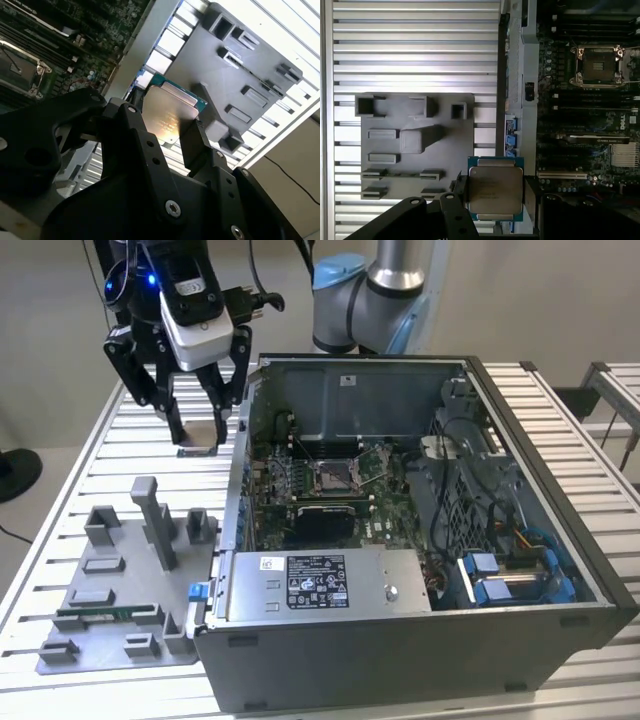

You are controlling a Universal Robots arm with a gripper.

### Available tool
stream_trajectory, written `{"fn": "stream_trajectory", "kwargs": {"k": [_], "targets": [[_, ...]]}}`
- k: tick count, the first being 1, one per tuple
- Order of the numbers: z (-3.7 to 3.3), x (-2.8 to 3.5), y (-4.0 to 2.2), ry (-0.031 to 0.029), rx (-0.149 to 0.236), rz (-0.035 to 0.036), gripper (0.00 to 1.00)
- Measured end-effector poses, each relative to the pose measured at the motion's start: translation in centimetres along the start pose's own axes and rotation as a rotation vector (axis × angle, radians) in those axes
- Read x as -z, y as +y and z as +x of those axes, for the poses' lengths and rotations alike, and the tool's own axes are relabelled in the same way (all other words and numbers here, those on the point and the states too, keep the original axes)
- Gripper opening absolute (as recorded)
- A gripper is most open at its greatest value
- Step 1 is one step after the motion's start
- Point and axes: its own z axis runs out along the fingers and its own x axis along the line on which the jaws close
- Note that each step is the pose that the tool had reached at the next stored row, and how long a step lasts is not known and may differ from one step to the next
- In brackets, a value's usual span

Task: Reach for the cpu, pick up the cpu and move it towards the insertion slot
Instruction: 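Pick up the cpu and move it towards the insertion slot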

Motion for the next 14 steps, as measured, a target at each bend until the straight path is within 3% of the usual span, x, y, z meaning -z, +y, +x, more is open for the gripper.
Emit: {"fn": "stream_trajectory", "kwargs": {"k": [14], "targets": [[-3.03,0.00,0.04,0.0001,0.000,0.0000,0.00]]}}
